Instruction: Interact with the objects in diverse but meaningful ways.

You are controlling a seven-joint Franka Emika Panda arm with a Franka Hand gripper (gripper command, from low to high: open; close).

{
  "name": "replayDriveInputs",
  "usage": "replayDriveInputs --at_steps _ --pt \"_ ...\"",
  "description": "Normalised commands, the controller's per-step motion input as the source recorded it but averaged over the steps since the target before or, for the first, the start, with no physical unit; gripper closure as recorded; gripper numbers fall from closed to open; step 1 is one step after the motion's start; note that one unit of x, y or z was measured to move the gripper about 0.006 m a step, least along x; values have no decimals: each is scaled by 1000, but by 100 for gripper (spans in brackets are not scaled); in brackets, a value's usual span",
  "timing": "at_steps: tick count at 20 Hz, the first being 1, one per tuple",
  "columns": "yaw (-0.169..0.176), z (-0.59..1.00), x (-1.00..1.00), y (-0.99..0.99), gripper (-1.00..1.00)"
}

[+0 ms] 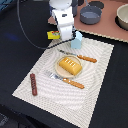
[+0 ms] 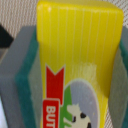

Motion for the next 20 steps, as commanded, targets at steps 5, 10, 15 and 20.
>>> replayDriveInputs --at_steps 5,10,15,20 --pt "0 -269 -92 318 100" --pt "0 -36 10 291 -100" --pt "-37 828 262 202 -100" --pt "-66 1000 113 33 -100"
